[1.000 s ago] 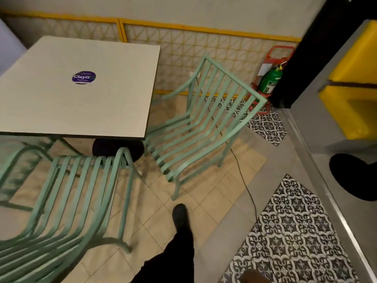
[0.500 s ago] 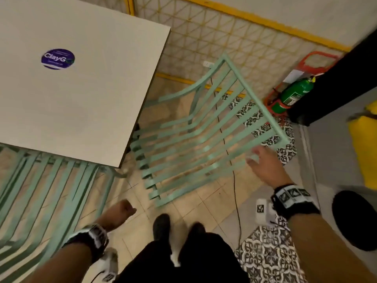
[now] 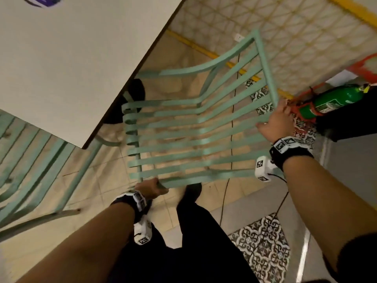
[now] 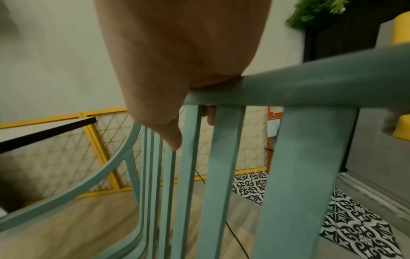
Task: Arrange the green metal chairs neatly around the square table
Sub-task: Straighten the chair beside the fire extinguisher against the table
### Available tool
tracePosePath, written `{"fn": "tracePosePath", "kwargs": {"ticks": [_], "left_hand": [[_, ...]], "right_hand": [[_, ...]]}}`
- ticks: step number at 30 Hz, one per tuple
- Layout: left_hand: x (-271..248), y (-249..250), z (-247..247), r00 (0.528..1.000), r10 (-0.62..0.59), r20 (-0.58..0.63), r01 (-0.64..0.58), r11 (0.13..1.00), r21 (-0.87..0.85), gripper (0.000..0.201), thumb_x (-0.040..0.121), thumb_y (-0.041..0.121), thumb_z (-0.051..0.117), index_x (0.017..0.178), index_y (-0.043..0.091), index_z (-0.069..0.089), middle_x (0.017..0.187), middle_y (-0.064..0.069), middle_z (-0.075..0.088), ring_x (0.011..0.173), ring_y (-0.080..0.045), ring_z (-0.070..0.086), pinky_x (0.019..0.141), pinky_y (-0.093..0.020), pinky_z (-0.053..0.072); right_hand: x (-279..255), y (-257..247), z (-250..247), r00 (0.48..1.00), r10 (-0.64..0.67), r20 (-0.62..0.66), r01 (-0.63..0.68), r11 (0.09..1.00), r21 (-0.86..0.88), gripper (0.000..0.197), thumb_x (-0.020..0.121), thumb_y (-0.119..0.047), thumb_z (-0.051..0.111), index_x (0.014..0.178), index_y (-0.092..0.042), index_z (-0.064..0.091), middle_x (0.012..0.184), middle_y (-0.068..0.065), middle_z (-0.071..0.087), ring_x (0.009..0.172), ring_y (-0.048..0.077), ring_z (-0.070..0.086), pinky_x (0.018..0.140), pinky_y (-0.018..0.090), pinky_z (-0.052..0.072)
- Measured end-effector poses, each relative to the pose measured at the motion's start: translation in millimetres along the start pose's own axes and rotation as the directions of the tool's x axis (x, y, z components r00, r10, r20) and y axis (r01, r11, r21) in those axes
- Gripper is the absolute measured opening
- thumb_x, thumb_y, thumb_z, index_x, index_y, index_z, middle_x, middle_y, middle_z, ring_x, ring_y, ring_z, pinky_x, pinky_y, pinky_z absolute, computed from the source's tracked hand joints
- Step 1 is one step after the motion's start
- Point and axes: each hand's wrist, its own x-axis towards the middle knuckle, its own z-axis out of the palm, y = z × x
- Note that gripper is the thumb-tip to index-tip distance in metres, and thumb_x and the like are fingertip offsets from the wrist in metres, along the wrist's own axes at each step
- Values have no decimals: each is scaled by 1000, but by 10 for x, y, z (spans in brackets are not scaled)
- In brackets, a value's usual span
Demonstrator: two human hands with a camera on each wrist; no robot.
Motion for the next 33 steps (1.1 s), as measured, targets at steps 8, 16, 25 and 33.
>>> {"fn": "tracePosePath", "kwargs": {"ticks": [8,16,25,33], "left_hand": [[82,164,63,992,-98,-85,111,982,155,63,80,68,65,125,23,63,123,-5,69,110,-27,65,93,-34,51],[138,480,-203,966,-44,-253,145,906,397,49,89,63,55,117,23,59,122,-5,69,111,-26,66,92,-34,46],[753,1285,-1229,953,165,-254,14,814,580,40,89,59,60,110,26,62,127,-1,66,115,-23,61,96,-34,48],[1477,1975,-1952,945,271,-184,-97,768,633,47,85,61,63,117,27,66,128,1,67,116,-22,63,100,-34,50]], "right_hand": [[397,296,-25,1000,-22,20,19,992,121,38,96,-38,53,107,-2,47,95,25,63,86,42,63,63,37,39],[566,620,-104,1000,7,-11,-4,953,304,37,96,-33,55,103,3,52,80,13,53,65,26,48,53,28,33],[1069,1109,-259,970,242,-13,-217,892,397,40,94,-29,59,104,9,53,98,33,62,91,44,63,70,41,46],[1748,1201,-484,925,381,21,-360,854,375,41,95,-30,57,111,7,53,110,33,62,104,45,61,81,45,48]]}}
